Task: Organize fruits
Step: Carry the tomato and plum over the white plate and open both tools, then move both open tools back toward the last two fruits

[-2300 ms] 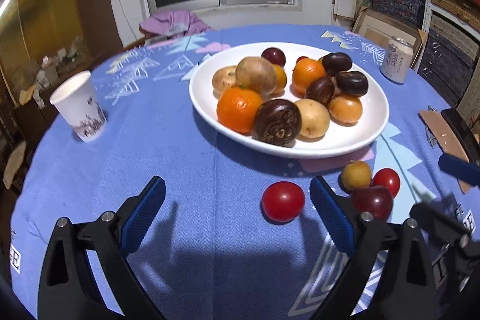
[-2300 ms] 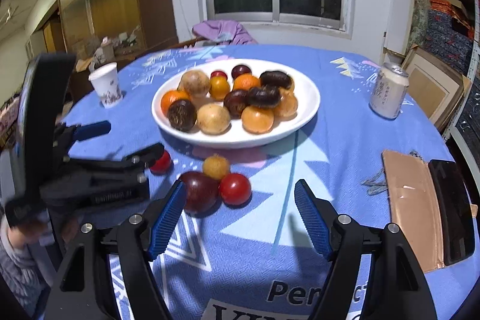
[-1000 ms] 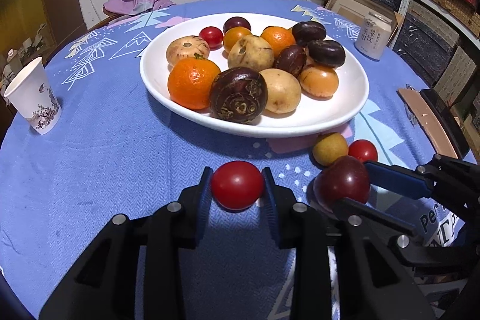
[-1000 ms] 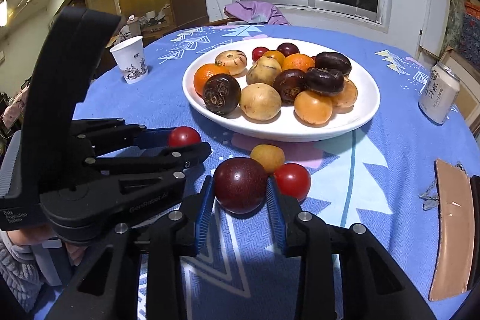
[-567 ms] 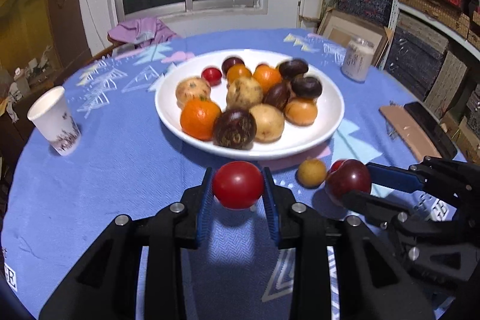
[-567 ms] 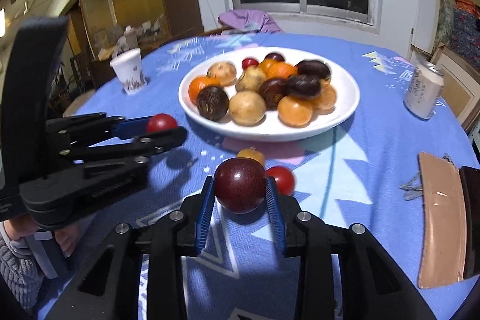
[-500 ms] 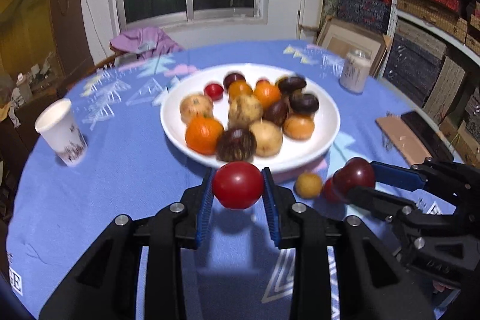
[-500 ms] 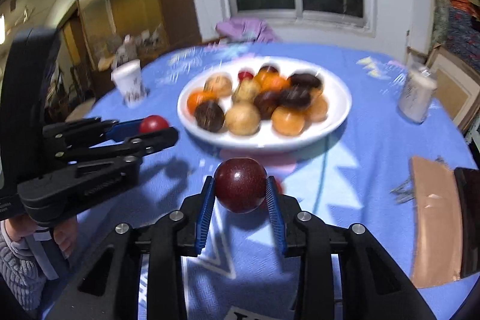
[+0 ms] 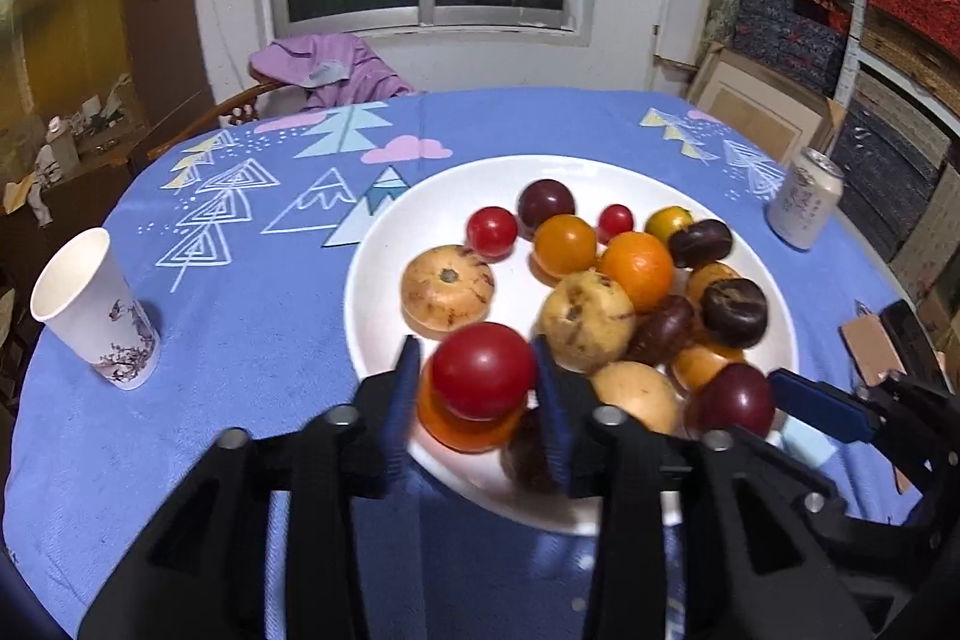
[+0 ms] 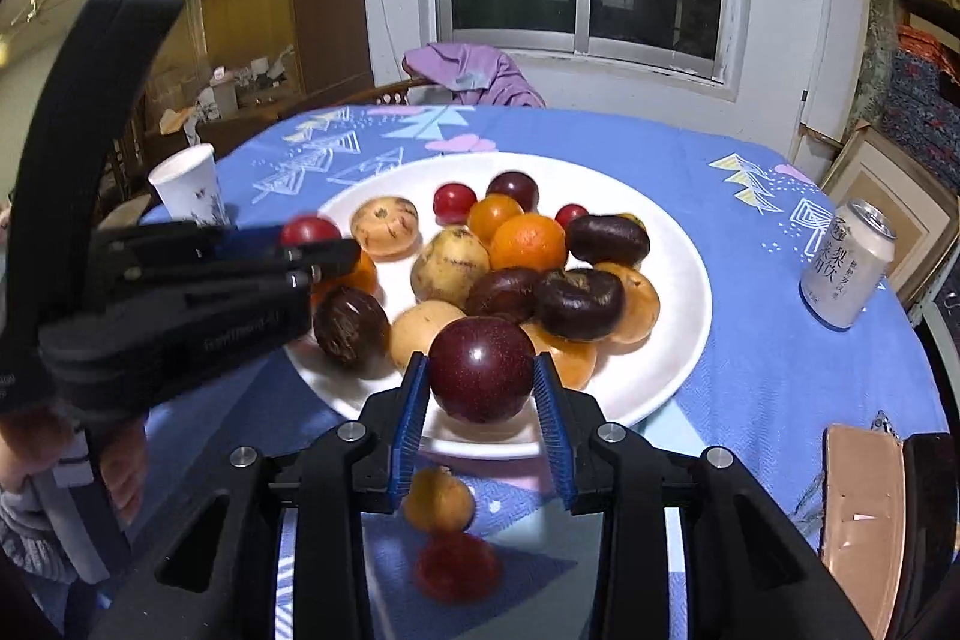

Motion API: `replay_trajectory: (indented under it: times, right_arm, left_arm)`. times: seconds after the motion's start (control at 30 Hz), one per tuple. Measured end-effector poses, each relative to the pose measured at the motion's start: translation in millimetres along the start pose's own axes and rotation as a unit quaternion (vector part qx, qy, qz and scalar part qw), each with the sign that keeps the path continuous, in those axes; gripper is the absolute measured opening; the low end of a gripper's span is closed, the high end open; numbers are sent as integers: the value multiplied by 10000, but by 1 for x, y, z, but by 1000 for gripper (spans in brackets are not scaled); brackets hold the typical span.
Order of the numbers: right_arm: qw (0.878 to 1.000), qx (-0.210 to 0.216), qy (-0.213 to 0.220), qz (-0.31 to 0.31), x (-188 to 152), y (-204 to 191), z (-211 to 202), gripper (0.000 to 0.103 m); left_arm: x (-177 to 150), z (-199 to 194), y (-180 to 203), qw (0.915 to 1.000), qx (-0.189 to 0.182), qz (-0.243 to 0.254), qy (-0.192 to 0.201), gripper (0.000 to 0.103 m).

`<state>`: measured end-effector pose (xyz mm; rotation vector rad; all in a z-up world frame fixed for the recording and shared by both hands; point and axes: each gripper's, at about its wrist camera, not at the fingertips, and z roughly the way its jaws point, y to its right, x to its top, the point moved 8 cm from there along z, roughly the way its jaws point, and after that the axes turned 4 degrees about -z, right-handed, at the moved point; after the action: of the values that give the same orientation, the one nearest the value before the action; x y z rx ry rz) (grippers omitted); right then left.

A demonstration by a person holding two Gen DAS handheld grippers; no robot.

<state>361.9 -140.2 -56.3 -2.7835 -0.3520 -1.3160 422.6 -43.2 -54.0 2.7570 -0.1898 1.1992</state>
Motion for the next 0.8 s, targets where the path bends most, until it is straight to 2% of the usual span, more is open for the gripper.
replay_trajectory:
  times: [0.03, 0.2, 0.33, 0.5, 0.63, 0.8]
  right_arm:
    - [10000, 10, -1, 9, 0, 1, 0, 37]
    - [9999, 75, 84, 22, 0, -1, -10, 37]
    - [9997, 142, 159, 101, -1, 0, -24, 37]
    - [9988, 253, 331, 256, -7, 4, -47, 38]
    - [9978, 333, 411, 391, -21, 8, -65, 43]
    - [9974, 353, 438, 449, -35, 10, -78, 44]
  left_arm:
    - [0, 1, -1, 10000, -12, -17, 24, 52]
    - [-1, 0, -2, 10000, -42, -17, 35, 54]
    - [-2, -14, -2, 9998, -7, -12, 219, 64]
    - [-6, -37, 2, 9992, -28, 54, 383, 65]
    - [-15, -50, 3, 9990, 3, 90, 436, 66]
    - [-28, -63, 1, 9987, 103, 91, 483, 66]
